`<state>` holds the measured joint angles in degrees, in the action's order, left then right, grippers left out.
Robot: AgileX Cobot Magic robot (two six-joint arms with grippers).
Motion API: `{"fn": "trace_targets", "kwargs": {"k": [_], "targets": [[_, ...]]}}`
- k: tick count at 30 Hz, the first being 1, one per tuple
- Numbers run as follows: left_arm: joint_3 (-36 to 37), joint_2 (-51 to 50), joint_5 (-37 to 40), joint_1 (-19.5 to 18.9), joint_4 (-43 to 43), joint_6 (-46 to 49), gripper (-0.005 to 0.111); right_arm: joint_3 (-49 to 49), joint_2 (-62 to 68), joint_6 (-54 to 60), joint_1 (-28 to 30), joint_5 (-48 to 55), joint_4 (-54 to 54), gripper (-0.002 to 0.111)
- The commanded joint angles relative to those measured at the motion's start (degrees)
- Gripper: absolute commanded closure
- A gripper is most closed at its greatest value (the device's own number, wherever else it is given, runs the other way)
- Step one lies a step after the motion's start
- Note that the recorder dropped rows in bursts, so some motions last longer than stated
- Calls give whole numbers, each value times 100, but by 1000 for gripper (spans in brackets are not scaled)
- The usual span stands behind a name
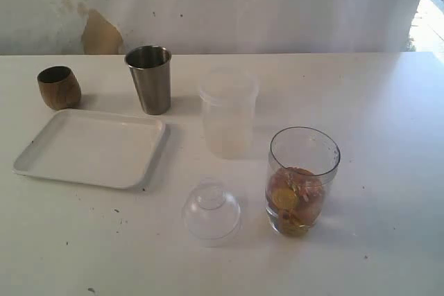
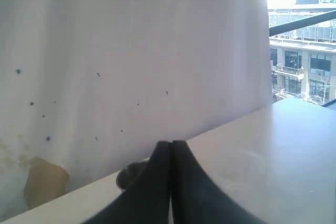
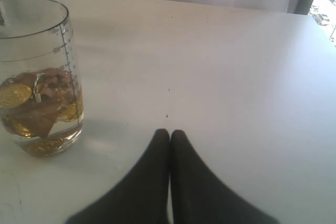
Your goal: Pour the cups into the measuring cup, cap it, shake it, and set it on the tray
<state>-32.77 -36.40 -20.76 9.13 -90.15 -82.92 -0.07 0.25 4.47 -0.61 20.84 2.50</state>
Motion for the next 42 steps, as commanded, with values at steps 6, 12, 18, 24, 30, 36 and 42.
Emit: {"fn": "trace_targets", "kwargs": {"k": [6,12,18,24,30,36,42], "targets": [[263,795,-62,19,-453,-224,107,7,-25,-19,-2,-76,-12,108],[263,795,-49,19,-453,-224,107,7,-25,-19,-2,-76,-12,108],[263,795,-49,19,-453,-224,107,7,-25,-19,-2,-76,-12,108],[413,795,116,19,-453,-212,107,7,-25,-19,-2,-76,-12,108],[829,851,291,19,457,400,107,7,-25,-19,-2,-76,-12,108],[1477,1194,319,19,6172,4510,107,7,-25,-19,-2,-76,-12,108],[1630,1740,1754,19,7649,5927,107,7,-25,-19,-2,-76,-12,108]]}}
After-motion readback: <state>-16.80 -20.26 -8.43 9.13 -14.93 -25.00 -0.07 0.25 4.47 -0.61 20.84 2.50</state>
